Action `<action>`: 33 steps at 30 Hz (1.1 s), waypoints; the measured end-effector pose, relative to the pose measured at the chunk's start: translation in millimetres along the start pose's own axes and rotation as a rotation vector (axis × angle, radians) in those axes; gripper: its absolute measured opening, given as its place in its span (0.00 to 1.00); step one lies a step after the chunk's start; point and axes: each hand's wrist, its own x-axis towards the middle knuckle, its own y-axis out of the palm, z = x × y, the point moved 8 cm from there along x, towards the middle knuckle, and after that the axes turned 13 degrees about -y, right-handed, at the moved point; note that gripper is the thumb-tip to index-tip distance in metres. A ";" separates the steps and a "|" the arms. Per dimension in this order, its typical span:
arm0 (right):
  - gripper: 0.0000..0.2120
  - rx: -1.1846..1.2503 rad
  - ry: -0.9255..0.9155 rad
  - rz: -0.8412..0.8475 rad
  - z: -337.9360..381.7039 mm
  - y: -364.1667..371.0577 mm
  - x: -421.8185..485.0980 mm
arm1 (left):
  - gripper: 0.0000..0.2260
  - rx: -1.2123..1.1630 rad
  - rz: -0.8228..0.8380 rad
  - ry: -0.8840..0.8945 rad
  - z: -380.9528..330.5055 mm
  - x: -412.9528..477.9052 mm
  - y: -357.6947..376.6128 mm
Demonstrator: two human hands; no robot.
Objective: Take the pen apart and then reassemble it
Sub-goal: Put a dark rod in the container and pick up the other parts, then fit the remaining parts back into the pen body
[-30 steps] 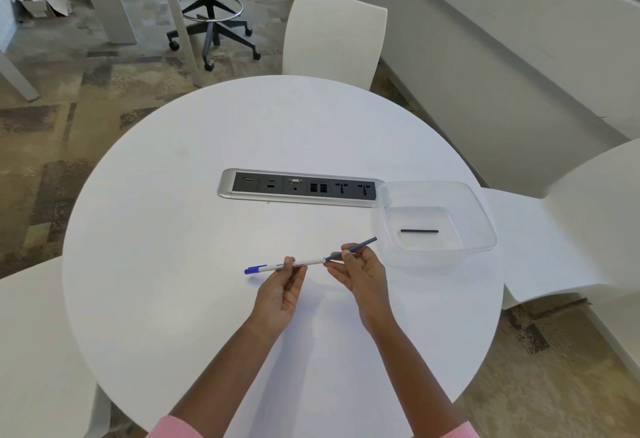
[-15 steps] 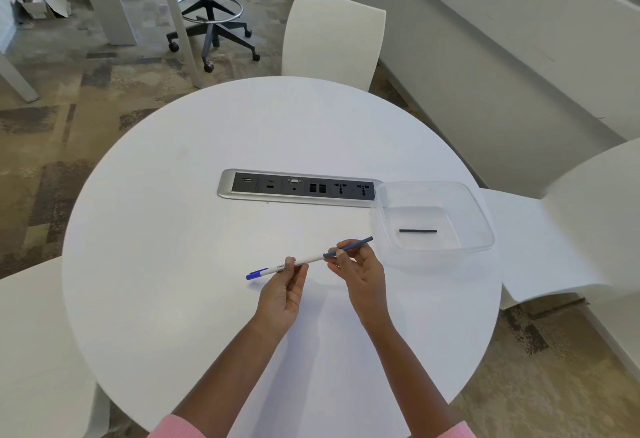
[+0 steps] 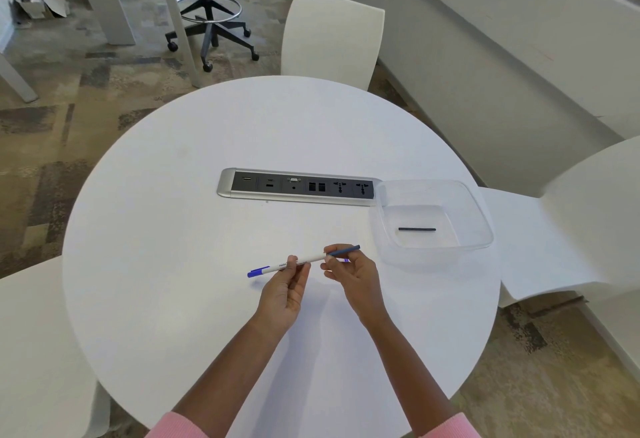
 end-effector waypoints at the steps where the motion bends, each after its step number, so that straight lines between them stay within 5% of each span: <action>1: 0.10 -0.042 -0.001 0.017 -0.5 0.0 -0.1 | 0.05 -0.003 0.005 0.000 0.2 -0.9 0.9; 5: 0.16 -0.235 0.016 0.049 -5.9 -9.8 4.0 | 0.05 -0.006 0.018 0.000 -2.1 -3.8 3.6; 10: 0.09 -0.499 0.075 -0.073 -25.5 -40.2 10.9 | 0.04 -0.006 0.022 0.006 -7.2 -5.2 6.3; 16: 0.12 -0.861 0.207 0.076 -56.8 -47.6 14.5 | 0.04 -0.008 0.027 0.011 -8.8 -4.6 6.8; 26: 0.05 -0.874 0.180 0.049 -61.7 -44.7 13.1 | 0.05 -0.013 0.019 0.022 -12.7 -6.4 6.3; 33: 0.03 -0.632 0.124 -0.026 -33.3 -48.1 9.9 | 0.05 0.013 0.014 0.031 -12.8 -8.4 8.2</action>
